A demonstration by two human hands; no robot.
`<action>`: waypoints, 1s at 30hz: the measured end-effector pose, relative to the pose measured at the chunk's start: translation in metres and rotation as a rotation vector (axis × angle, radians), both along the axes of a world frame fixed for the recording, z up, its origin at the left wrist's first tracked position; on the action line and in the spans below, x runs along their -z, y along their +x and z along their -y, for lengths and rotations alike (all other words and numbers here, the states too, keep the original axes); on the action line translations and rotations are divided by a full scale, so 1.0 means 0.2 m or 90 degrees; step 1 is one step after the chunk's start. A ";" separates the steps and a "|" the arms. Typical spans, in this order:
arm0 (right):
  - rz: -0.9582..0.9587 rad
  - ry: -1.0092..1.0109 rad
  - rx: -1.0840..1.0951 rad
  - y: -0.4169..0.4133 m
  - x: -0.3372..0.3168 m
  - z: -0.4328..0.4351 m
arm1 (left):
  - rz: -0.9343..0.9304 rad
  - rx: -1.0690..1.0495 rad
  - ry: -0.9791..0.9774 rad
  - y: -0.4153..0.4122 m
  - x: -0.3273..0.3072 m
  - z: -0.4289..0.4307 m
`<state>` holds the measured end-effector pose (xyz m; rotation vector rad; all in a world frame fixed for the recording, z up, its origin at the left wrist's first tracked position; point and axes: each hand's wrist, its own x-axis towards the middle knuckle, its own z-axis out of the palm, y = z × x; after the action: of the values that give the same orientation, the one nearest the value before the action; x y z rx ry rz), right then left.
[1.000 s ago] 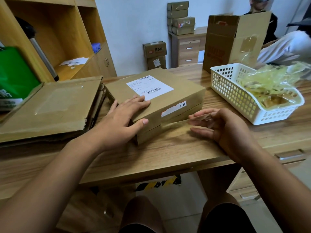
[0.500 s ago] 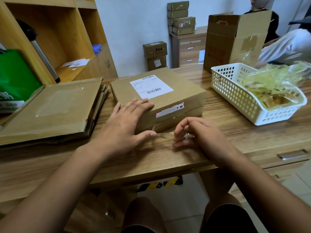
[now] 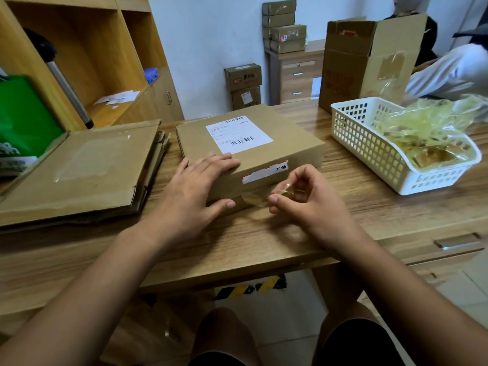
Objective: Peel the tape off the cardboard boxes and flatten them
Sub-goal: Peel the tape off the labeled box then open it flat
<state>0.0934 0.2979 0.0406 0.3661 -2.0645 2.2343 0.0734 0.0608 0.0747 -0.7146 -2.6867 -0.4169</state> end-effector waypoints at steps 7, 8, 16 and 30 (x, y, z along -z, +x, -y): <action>-0.215 0.452 0.106 -0.01 0.00 0.09 | -0.002 0.007 0.007 0.00 0.00 0.00; -0.216 0.478 0.098 -0.01 0.00 0.09 | -0.004 0.011 0.009 -0.01 0.00 0.01; -0.280 0.576 0.106 -0.02 0.00 0.00 | 0.036 0.054 0.034 -0.03 -0.01 0.05; -0.131 0.526 0.149 0.08 0.03 -0.42 | 0.072 -0.009 0.037 -0.06 -0.08 0.14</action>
<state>0.1101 0.3822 0.0346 0.3472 -2.6334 1.0801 0.0621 0.0337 0.0902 -0.6744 -2.7697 -0.5443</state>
